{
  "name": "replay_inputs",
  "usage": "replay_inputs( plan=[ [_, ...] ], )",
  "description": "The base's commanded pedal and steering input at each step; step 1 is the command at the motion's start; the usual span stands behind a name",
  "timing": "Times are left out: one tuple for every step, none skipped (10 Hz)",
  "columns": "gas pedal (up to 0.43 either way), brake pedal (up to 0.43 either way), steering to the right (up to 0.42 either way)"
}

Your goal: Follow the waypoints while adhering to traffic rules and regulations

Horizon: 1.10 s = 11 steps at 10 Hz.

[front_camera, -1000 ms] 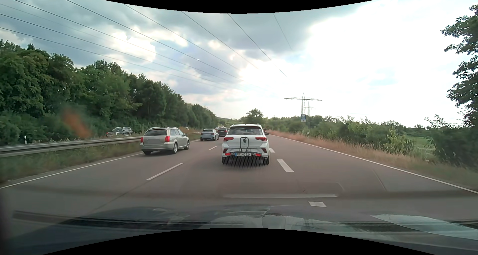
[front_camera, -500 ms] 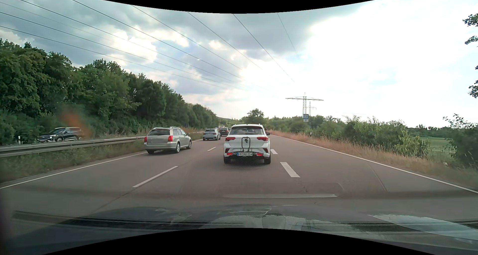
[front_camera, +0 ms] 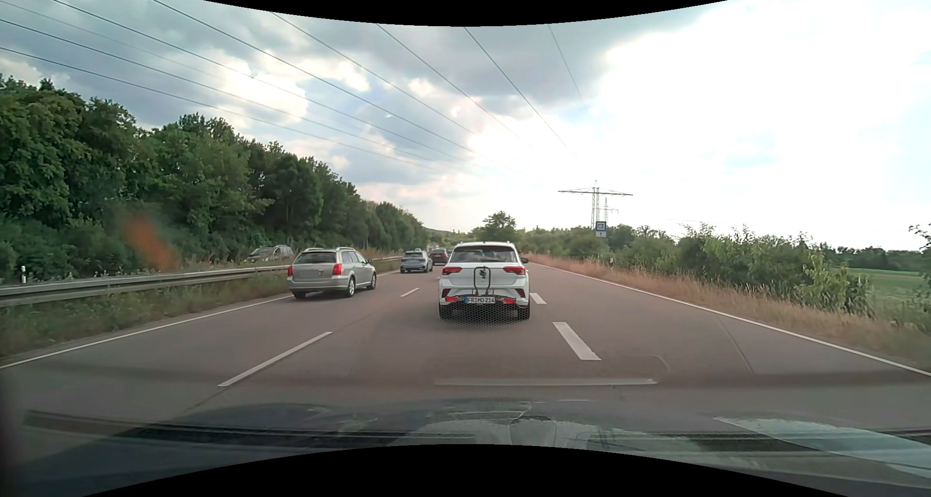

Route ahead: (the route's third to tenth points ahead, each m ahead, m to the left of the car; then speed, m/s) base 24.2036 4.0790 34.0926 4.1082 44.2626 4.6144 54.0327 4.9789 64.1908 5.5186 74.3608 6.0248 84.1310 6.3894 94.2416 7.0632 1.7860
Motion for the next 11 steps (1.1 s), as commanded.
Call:
replay_inputs(
  plan=[
    [0.000,0.000,-0.002],
    [0.000,0.000,-0.001],
    [0.000,0.000,0.004],
    [0.000,0.000,0.011],
    [0.000,0.000,0.011],
    [0.000,0.000,0.011],
    [0.000,0.000,0.011],
    [0.000,0.000,0.011],
    [0.000,0.000,0.009],
    [0.000,0.000,0.008],
    [0.000,0.000,0.009]
  ],
)
